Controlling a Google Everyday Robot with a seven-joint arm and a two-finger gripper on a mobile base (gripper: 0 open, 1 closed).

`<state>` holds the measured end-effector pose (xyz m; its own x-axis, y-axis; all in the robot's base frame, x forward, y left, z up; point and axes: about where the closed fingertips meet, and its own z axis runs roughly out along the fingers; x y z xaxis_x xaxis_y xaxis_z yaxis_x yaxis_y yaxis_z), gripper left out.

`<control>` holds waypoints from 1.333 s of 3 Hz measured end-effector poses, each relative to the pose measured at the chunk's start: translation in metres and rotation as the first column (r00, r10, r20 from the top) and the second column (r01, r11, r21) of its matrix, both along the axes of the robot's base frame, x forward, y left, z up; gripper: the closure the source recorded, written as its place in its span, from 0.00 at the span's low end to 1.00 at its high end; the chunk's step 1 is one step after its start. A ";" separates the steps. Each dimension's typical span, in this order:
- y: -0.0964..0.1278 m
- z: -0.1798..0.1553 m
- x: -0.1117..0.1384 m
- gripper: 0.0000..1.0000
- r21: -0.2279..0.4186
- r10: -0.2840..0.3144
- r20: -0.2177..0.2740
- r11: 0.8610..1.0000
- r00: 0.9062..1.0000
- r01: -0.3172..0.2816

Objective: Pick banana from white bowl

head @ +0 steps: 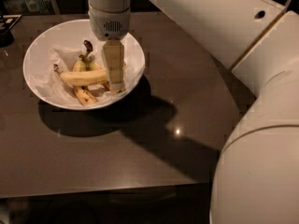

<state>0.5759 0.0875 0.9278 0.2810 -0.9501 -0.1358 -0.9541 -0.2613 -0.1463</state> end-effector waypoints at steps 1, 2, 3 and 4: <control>0.007 -0.006 0.000 0.04 -0.004 0.004 -0.019 1.000 1.000 -0.004; 0.016 -0.008 0.001 0.14 -0.018 0.030 -0.017 0.999 0.999 -0.030; 0.023 -0.011 0.004 0.11 -0.022 0.064 -0.026 0.998 0.998 -0.065; 0.028 -0.014 0.008 0.21 -0.021 0.083 -0.037 0.996 0.996 -0.084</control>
Offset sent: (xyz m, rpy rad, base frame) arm -0.0114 0.0082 -0.0102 -0.0968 0.0658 0.0637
